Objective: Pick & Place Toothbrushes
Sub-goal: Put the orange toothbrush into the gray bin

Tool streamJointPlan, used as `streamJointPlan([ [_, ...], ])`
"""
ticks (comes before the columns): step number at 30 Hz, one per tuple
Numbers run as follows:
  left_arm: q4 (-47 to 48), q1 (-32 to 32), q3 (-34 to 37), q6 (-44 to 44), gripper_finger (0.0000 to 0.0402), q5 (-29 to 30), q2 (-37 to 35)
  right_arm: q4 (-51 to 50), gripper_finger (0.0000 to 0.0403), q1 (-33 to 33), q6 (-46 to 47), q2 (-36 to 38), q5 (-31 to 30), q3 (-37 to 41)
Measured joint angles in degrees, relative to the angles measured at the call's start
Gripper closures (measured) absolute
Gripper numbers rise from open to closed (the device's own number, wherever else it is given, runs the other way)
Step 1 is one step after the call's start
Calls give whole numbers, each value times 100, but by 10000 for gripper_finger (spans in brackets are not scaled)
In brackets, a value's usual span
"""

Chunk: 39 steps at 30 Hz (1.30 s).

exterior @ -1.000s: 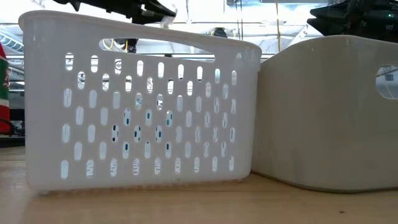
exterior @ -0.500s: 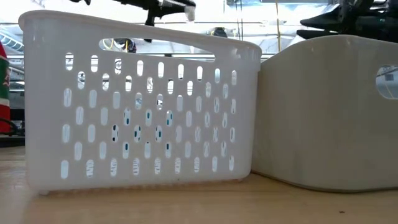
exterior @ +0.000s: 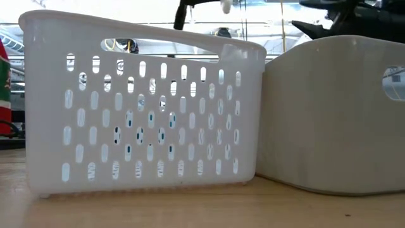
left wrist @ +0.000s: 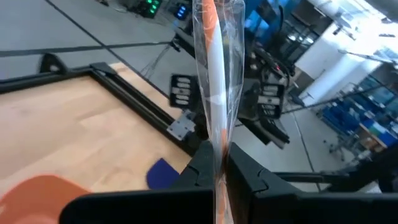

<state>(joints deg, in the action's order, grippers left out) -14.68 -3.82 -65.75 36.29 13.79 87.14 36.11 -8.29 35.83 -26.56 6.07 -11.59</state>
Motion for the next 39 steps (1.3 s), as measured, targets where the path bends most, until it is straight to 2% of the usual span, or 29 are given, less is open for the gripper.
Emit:
streamJointPlan([
  [3,7,-12,-259,-73,399,-99,262,-11,207,2,116,-400,54,-310],
  [8,43,-8,-507,-128,399,-223,561,-50,158,0,-52,-1160,483,-933],
  [11,64,-38,-507,-107,399,-218,568,-107,133,-35,-78,-1501,506,-1246],
  [16,0,-161,-507,-167,399,-32,561,-169,105,-287,-8,-2039,1048,-1663],
  [21,12,-211,-507,-164,399,128,559,-182,93,-606,98,-2626,1598,-2068],
  [28,157,-195,-507,-120,399,198,559,-28,91,-716,33,-3150,1956,-2495],
  [39,128,-94,-507,23,399,283,554,166,92,-782,-52,-3716,1984,-2772],
])
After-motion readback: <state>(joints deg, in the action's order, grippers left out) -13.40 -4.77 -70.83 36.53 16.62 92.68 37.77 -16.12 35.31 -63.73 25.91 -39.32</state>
